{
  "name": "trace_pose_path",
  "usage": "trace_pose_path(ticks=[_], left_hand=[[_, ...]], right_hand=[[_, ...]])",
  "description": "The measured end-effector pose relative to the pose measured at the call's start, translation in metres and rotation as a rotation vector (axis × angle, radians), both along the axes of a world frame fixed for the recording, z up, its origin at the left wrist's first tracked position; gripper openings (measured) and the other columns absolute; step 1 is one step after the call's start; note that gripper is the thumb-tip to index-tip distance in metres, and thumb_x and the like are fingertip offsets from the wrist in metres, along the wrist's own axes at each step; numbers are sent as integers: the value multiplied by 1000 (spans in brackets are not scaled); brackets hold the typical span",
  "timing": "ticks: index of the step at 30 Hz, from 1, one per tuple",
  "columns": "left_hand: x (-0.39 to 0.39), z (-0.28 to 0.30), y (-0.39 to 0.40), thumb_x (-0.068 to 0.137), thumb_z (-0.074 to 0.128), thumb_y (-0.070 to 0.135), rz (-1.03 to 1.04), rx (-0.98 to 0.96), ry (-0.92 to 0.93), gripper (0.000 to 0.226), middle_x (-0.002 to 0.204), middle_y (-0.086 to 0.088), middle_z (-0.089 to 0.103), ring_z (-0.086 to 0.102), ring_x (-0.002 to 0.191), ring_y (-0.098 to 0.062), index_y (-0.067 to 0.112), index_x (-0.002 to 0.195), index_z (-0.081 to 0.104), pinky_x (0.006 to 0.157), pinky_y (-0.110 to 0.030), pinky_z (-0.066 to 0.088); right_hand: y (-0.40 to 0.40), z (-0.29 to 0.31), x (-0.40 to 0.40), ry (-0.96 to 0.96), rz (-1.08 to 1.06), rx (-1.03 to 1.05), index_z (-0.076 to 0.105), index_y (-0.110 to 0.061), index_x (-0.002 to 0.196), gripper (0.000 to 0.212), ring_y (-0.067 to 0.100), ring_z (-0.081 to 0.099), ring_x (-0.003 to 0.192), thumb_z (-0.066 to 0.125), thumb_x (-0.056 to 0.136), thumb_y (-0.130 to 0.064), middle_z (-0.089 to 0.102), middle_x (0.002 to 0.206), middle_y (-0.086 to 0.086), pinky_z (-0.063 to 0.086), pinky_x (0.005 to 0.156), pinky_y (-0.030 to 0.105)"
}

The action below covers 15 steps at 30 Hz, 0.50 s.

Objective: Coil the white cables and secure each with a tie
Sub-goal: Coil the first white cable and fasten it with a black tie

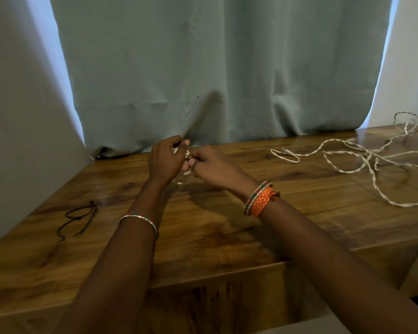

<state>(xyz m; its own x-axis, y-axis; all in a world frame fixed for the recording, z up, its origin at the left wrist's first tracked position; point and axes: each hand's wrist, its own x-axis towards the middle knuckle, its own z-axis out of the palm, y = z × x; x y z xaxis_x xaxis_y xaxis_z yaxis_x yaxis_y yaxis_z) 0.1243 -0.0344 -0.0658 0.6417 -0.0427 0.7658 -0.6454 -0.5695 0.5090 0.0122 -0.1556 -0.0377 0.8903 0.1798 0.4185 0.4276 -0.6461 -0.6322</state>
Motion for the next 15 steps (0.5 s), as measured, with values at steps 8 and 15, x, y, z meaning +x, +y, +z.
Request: trace_pose_path(ticks=[8,15], left_hand=[[-19,15,-19,80,51,29,-303,-185,116,33,47,0,47,39,42,-2,4,60,59,48,-21,31],[-23,22,-29,92,56,23,-329,-159,160,26,44,12,50,43,39,1,13,69,61,48,-24,34]], right_hand=[[-35,49,0,-3,-71,373,68,3,83,26,7,27,38,55,91,-18,38,49,-3,20,37,19],[-56,56,18,-463,-399,-179,74,-13,90,20,16,63,79,68,84,-31,71,85,5,55,72,36]])
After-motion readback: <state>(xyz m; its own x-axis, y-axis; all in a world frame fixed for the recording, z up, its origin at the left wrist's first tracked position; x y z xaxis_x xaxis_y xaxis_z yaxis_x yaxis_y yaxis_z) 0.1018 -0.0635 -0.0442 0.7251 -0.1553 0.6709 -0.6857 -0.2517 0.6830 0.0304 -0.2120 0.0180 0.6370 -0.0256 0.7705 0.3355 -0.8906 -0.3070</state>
